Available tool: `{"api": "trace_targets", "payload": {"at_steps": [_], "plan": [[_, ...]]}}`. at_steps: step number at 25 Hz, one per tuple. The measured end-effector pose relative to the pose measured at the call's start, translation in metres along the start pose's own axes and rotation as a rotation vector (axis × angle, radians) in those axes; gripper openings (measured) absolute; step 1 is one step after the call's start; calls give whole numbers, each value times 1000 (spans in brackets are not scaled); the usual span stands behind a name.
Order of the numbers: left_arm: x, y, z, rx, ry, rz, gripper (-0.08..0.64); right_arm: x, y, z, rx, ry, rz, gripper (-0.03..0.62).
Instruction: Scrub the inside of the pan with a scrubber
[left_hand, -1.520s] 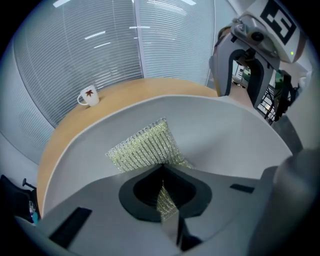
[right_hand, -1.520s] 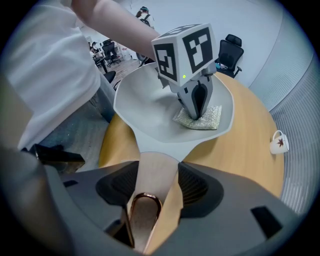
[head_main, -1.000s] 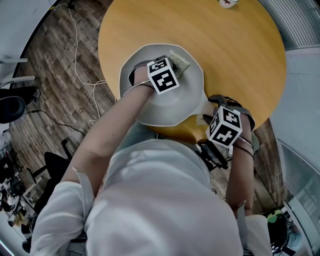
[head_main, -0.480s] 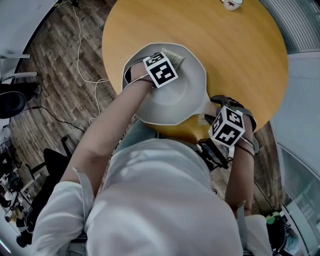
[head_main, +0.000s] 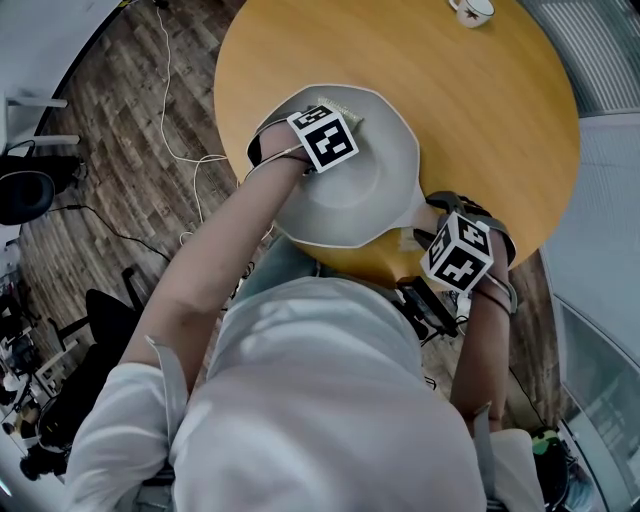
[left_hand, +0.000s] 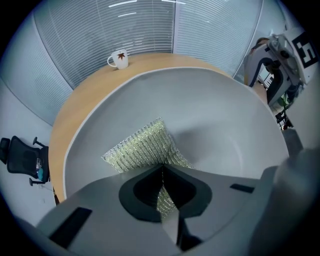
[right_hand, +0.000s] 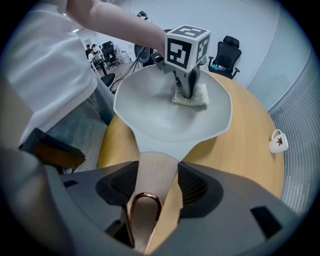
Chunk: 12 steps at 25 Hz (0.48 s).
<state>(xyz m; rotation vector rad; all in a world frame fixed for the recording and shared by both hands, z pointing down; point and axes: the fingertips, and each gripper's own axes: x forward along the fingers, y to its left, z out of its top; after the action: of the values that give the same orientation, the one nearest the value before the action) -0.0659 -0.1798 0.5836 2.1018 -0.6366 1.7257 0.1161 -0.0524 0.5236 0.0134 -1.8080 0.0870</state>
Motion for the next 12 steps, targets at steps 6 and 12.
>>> {"api": "trace_targets", "payload": {"at_steps": [6,12], "plan": [[-4,-4,-11,-7,41,13,17,-3,-1,-2,1,-1,-2,242],[-6,-11,-20,8,71,-16,17,-4,0,-4,1,1,-1,242]]}}
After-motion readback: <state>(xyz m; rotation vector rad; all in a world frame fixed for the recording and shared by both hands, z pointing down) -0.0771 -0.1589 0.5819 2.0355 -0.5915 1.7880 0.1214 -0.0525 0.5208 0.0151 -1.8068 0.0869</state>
